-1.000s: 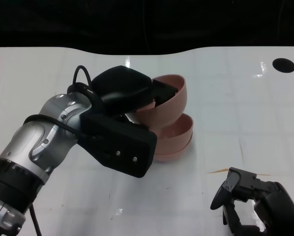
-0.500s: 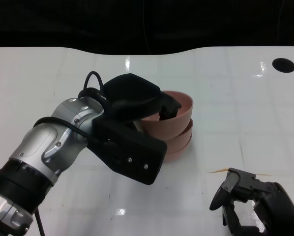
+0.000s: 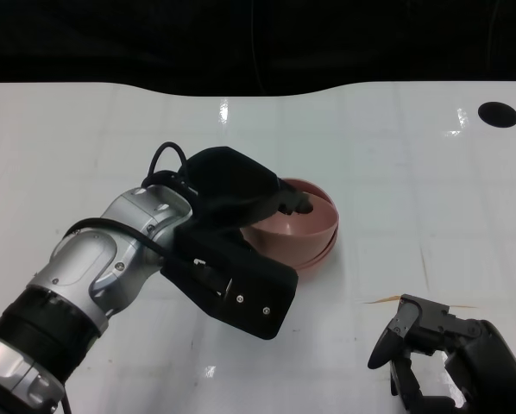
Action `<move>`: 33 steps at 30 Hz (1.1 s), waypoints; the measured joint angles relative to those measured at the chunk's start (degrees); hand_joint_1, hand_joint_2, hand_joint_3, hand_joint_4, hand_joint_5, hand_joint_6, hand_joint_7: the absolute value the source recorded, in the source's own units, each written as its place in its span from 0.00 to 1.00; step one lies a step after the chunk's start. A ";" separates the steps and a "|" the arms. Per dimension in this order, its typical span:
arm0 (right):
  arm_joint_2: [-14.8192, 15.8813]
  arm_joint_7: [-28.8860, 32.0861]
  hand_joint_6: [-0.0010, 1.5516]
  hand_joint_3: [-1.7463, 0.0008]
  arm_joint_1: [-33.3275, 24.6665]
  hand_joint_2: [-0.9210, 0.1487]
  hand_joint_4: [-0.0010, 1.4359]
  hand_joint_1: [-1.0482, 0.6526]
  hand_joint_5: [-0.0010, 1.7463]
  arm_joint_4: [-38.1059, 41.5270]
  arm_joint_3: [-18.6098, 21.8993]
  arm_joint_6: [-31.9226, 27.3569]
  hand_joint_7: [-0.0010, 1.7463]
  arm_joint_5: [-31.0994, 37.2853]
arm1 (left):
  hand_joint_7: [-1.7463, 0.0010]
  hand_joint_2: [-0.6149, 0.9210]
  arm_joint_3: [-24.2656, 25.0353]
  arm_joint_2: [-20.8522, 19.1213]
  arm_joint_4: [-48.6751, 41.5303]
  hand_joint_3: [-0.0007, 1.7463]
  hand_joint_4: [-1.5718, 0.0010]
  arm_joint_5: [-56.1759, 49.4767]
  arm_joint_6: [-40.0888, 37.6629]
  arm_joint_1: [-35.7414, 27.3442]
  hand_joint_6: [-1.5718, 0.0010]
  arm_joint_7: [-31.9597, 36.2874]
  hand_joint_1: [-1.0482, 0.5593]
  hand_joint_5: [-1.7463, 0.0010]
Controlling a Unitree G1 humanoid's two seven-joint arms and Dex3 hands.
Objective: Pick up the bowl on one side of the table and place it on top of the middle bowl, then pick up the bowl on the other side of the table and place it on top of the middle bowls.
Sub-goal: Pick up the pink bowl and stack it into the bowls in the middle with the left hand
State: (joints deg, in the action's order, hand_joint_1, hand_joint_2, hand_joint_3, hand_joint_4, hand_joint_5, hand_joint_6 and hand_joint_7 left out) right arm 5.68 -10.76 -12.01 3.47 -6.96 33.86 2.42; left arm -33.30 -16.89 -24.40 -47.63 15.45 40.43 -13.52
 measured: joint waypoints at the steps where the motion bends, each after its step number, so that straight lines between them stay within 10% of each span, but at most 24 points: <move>1: 0.00 0.00 0.47 0.25 0.00 0.45 0.57 0.51 1.00 0.00 0.00 0.00 0.85 0.01 | 1.00 1.00 -0.29 0.05 -0.14 0.20 0.82 -0.49 -0.01 -0.24 0.83 0.91 0.19 0.98; 20: 0.00 0.03 0.48 0.25 0.01 0.44 0.57 0.51 1.00 -0.01 0.06 0.05 0.84 0.10 | 1.00 1.00 -0.14 -0.99 2.57 0.26 0.93 -1.55 -0.62 -5.09 0.93 5.79 0.17 1.00; 33: 0.00 -0.13 0.48 0.25 -0.14 0.44 0.57 0.51 1.00 -0.01 0.07 0.01 0.85 -0.45 | 0.95 1.00 12.07 -5.80 20.39 0.17 0.82 13.13 2.04 -18.67 0.81 4.29 0.27 0.93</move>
State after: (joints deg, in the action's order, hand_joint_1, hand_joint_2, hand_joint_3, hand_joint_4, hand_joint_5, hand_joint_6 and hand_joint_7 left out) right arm 5.68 -10.89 -12.15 3.46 -6.89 33.88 1.98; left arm -21.23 -22.68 -4.00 -34.49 17.49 21.76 -9.23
